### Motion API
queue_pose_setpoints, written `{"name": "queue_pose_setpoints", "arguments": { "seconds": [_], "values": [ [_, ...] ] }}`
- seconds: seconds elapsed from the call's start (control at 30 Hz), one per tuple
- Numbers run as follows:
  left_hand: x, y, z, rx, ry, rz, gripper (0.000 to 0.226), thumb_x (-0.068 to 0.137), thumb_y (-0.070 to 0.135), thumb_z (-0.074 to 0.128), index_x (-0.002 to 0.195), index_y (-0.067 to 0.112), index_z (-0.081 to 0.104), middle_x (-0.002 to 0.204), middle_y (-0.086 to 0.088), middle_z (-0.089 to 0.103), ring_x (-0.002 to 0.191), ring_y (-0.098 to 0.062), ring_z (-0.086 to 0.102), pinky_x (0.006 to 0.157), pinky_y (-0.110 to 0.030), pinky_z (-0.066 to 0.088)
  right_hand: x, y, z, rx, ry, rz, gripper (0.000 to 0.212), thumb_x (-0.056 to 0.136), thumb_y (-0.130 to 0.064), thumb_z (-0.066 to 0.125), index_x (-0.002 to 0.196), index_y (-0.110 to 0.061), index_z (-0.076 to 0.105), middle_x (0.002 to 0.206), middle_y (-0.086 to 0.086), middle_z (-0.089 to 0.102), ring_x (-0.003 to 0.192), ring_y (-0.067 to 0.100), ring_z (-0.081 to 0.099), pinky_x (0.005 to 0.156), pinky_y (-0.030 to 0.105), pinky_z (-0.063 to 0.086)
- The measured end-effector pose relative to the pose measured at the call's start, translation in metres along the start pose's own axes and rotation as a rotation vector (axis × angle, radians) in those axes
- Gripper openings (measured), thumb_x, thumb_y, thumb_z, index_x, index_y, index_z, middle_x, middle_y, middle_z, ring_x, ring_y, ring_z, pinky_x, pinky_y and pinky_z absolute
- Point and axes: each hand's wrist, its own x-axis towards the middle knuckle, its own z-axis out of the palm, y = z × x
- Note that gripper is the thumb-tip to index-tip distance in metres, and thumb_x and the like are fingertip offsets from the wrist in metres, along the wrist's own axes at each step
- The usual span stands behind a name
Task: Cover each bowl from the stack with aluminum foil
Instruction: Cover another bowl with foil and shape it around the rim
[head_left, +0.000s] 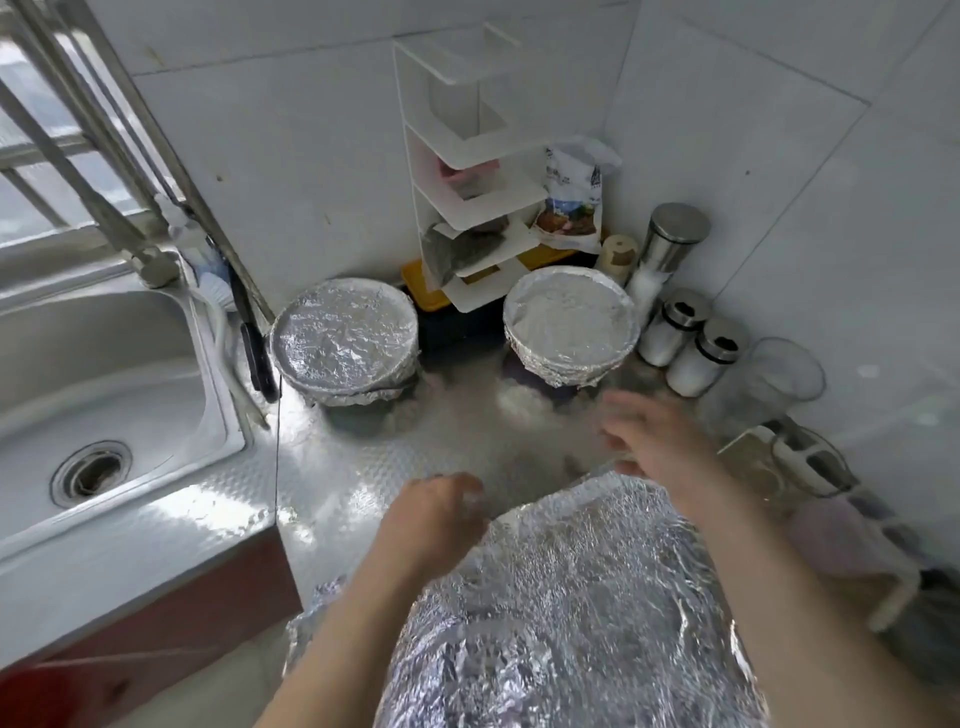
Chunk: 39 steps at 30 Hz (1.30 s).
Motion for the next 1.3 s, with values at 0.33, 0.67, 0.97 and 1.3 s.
{"name": "queue_pose_setpoints", "arguments": {
  "seconds": [0.33, 0.67, 0.97, 1.3],
  "values": [
    [-0.048, -0.038, 0.033, 0.011, -0.022, -0.147, 0.031, 0.082, 0.03, 0.076, 0.11, 0.021, 0.066, 0.106, 0.002, 0.071, 0.089, -0.014, 0.061, 0.074, -0.025, 0.047, -0.101, 0.099, 0.014, -0.822, 0.074, -0.093, 0.071, 0.095, -0.042, 0.05, 0.152, -0.038, 0.007, 0.161, -0.003, 0.011, 0.147, 0.024, 0.006, 0.116, 0.047, 0.022],
    [-0.051, -0.043, -0.005, 0.21, 0.385, 0.019, 0.021, 0.092, 0.01, 0.06, 0.101, 0.029, 0.066, 0.094, 0.006, 0.073, 0.076, -0.015, 0.063, 0.081, -0.035, 0.055, -0.141, 0.154, -0.007, -0.726, 0.203, 0.094, 0.089, 0.089, -0.046, 0.058, 0.154, -0.02, 0.003, 0.159, 0.007, 0.02, 0.144, 0.029, 0.024, 0.113, 0.044, 0.029],
    [-0.007, 0.004, -0.015, 0.283, 0.495, 0.193, 0.031, 0.088, 0.004, 0.059, 0.106, 0.027, 0.07, 0.096, 0.003, 0.073, 0.09, -0.019, 0.065, 0.108, -0.039, 0.032, -0.158, 0.161, 0.0, -0.231, 0.312, 0.208, 0.057, 0.085, -0.029, 0.072, 0.133, -0.011, 0.048, 0.129, 0.009, 0.058, 0.111, 0.026, 0.058, 0.092, 0.036, 0.047],
    [-0.034, 0.017, 0.023, 0.267, 0.494, 0.227, 0.058, 0.086, 0.006, 0.065, 0.137, 0.028, 0.049, 0.148, -0.002, 0.043, 0.138, -0.024, 0.038, 0.119, -0.047, 0.022, -0.151, 0.169, -0.003, -0.021, 0.289, 0.222, 0.008, 0.09, -0.013, 0.066, 0.082, -0.009, 0.067, 0.08, 0.008, 0.069, 0.074, 0.023, 0.061, 0.064, 0.03, 0.043]
  ]
}}
